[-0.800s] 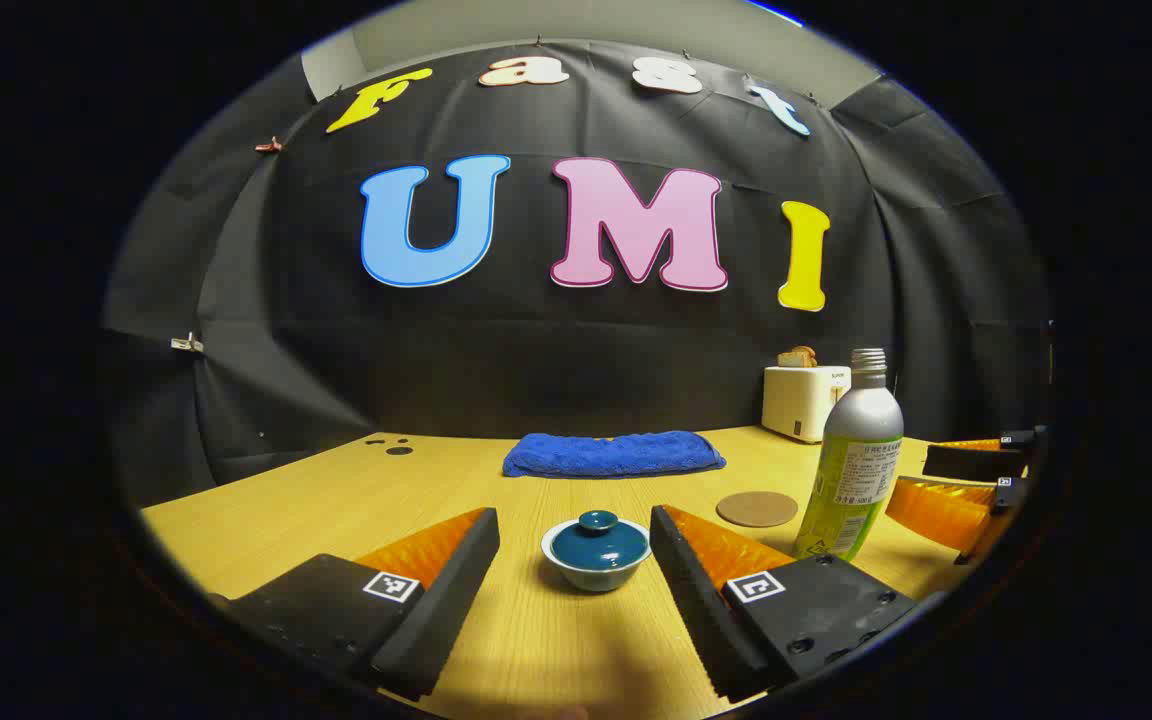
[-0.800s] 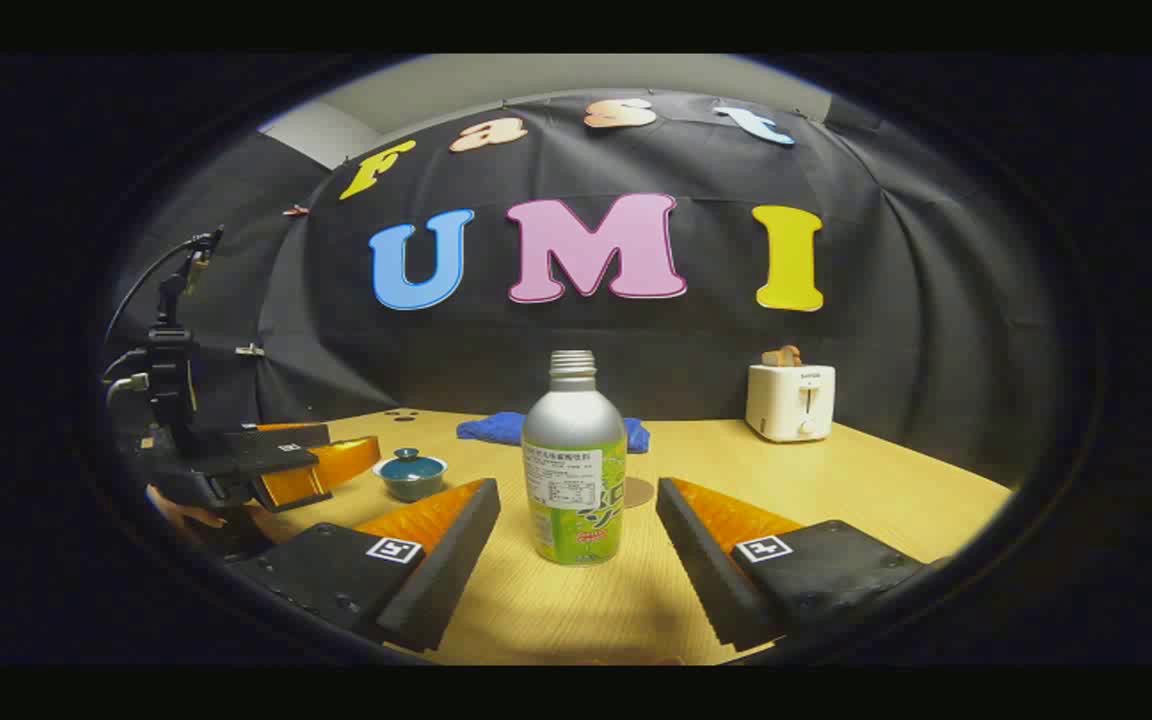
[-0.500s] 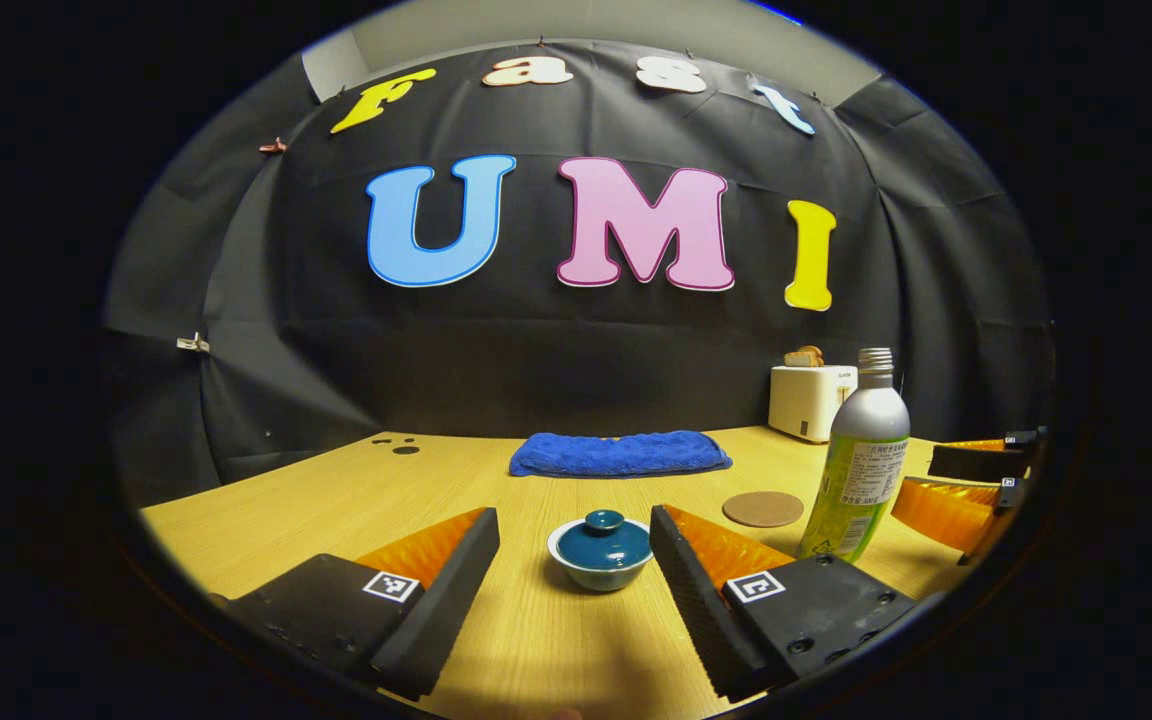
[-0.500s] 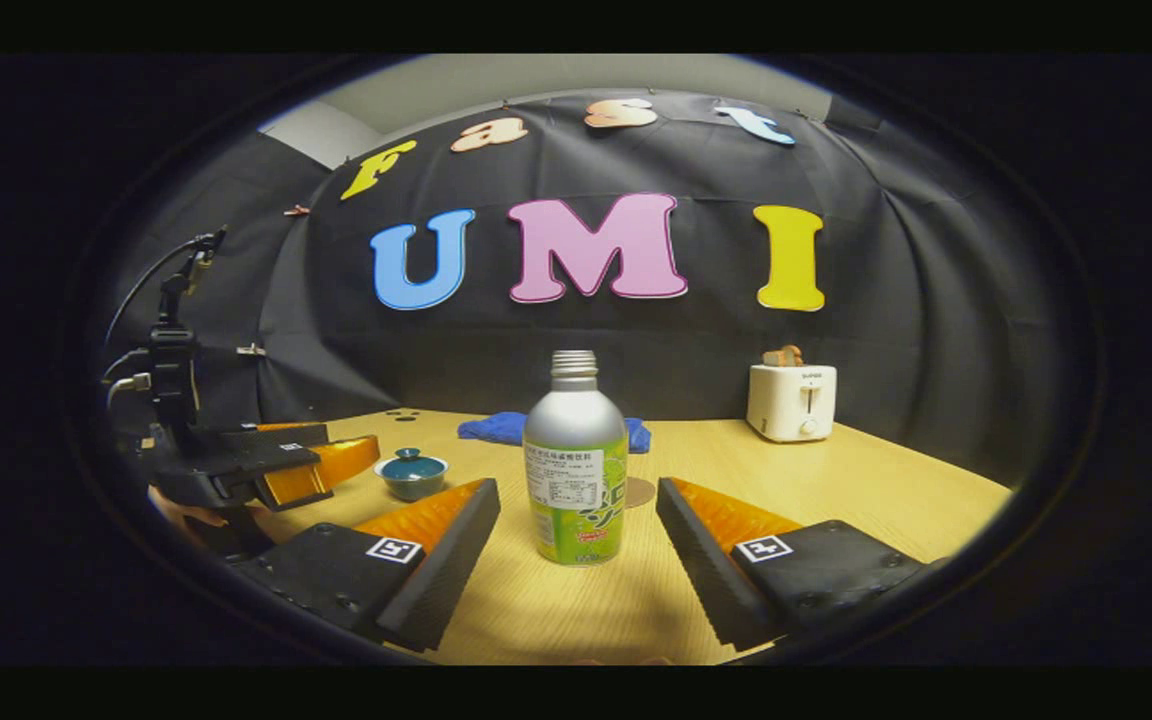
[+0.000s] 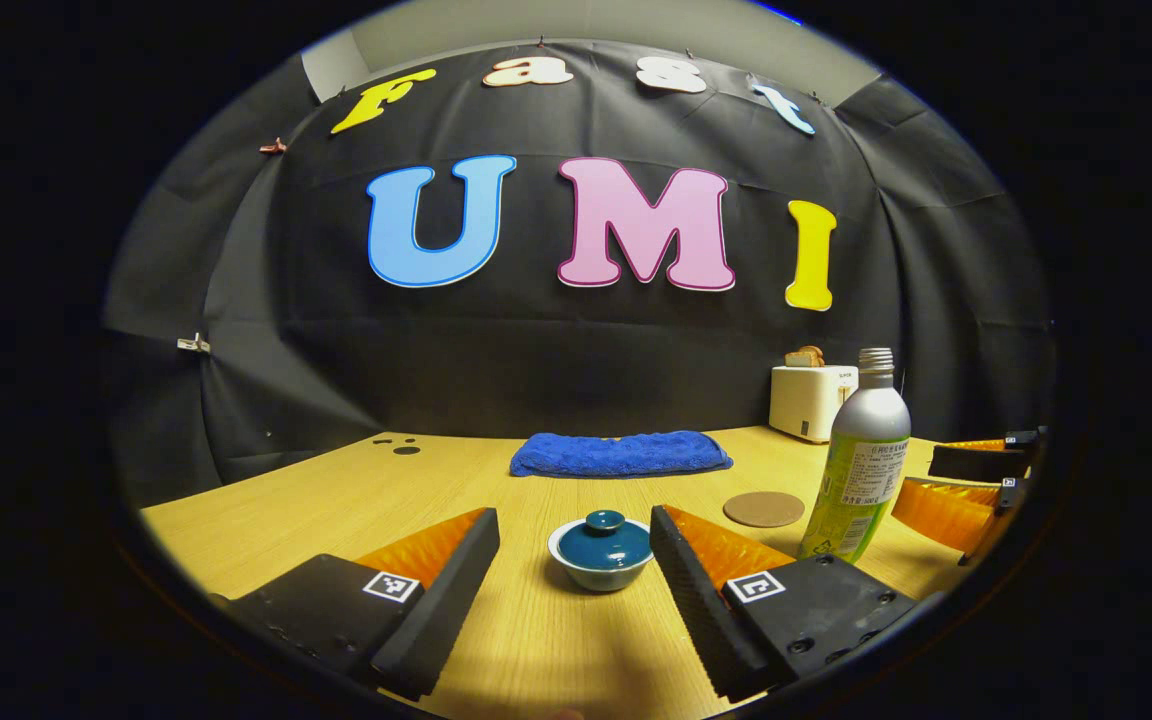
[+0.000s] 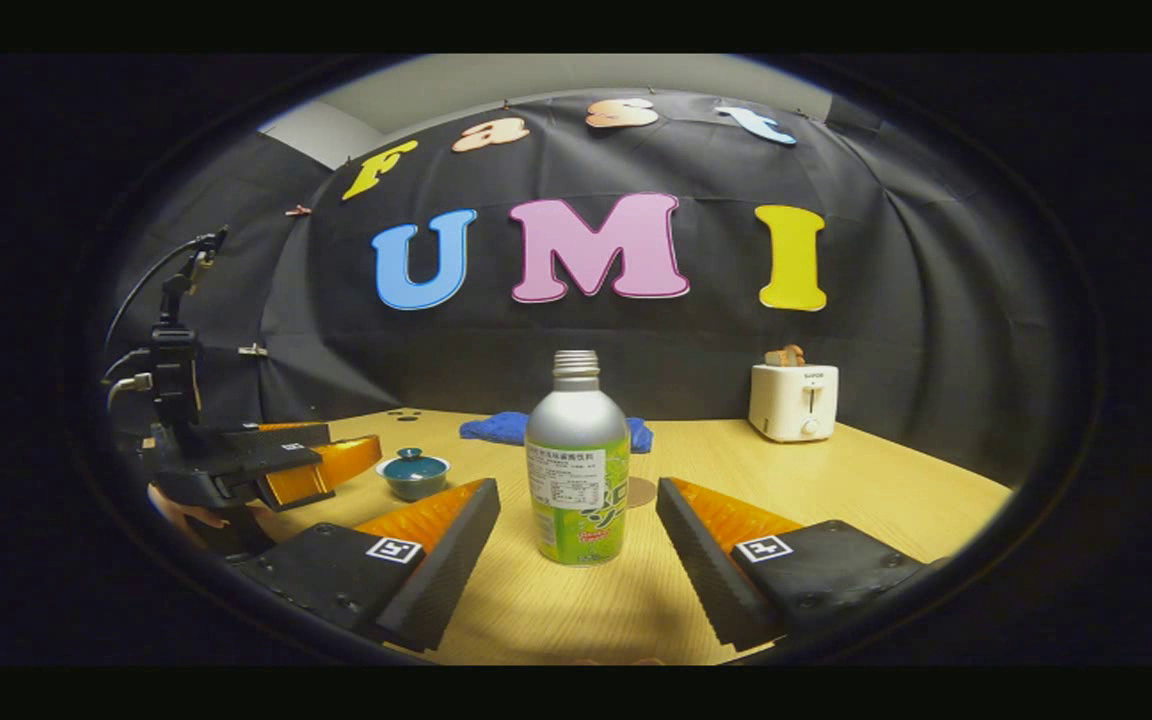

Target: Open the teacup lid with one hand, grasp the water bottle and pour water into the teacup with the other hand; after pouring, place the water bottle on the coaster and then close the teacup lid.

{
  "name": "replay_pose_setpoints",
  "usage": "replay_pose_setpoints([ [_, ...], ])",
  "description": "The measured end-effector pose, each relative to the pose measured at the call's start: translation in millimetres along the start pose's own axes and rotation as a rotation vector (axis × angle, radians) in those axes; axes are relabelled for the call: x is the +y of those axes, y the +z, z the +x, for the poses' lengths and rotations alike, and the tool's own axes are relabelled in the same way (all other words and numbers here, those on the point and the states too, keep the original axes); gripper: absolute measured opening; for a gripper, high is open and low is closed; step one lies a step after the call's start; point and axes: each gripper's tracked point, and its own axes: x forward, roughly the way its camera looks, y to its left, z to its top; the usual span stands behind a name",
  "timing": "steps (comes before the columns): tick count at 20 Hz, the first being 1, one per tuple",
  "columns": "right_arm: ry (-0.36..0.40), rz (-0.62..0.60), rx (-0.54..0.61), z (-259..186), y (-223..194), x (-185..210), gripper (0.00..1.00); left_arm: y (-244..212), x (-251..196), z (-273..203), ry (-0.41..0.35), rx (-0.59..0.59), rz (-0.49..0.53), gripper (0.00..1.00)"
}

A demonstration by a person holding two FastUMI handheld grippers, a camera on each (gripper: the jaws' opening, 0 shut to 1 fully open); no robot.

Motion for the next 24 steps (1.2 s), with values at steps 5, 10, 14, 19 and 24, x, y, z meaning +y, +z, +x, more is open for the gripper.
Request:
replay_pose_setpoints([
  [5, 0.001, 0.0, -0.001, 0.7, -0.4, -0.2, 0.98, 0.4, 0.1, -0.1, 0.0, 0.0, 0.0, 0.96],
  [10, 0.009, 0.001, -0.001, 1.1, -0.6, 0.9, 0.98, 0.1, -5.3, 5.3, -0.034, -0.002, 0.001, 0.96],
  [14, 0.018, 0.002, 0.008, 8.3, -2.2, 0.9, 0.98, -4.9, -4.6, 30.6, -0.058, 0.031, 0.0, 0.96],
  [19, 0.018, 0.025, 0.039, 20.9, -6.6, -9.0, 0.98, -16.9, -11.8, 69.6, -0.097, 0.126, 0.028, 0.89],
  [24, 0.037, 0.034, 0.04, 26.1, -7.6, -8.0, 0.98, -22.7, -20.9, 86.5, -0.118, 0.167, 0.067, 0.73],
])
